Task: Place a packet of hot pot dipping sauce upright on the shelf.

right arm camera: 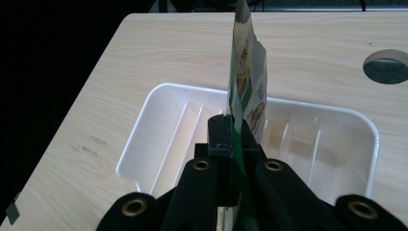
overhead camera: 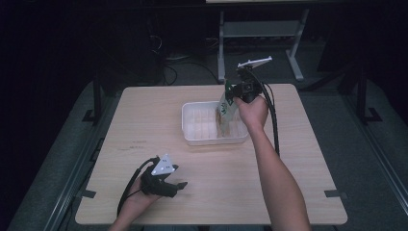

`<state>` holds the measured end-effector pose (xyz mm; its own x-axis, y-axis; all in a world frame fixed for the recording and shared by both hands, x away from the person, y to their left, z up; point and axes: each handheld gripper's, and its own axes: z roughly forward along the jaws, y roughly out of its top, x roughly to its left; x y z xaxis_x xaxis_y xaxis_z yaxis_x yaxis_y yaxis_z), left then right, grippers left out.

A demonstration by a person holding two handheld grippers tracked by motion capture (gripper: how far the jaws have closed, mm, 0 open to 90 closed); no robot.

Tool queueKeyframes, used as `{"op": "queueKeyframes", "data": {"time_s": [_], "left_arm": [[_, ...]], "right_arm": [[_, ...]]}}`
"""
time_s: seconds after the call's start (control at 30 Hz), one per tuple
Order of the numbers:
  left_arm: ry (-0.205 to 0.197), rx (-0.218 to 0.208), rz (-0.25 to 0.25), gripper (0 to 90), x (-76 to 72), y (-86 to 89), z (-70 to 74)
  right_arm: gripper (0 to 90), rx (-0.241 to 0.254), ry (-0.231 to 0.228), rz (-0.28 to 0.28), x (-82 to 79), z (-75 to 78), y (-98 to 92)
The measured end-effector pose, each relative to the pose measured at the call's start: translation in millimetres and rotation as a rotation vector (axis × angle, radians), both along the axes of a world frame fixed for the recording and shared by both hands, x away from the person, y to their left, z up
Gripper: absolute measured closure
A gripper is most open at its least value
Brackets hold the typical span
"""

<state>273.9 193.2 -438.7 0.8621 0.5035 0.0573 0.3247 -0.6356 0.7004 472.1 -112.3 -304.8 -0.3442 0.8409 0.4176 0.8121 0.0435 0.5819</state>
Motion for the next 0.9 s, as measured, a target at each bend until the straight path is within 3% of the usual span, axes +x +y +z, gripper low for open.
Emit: {"op": "queueKeyframes", "data": {"time_s": [0.9], "left_arm": [[-0.003,0.002,0.002,32.2,0.7,1.6,0.7]], "right_arm": [[89.5,-0.009,0.025,0.014,1.6,-19.1,7.4]]}}
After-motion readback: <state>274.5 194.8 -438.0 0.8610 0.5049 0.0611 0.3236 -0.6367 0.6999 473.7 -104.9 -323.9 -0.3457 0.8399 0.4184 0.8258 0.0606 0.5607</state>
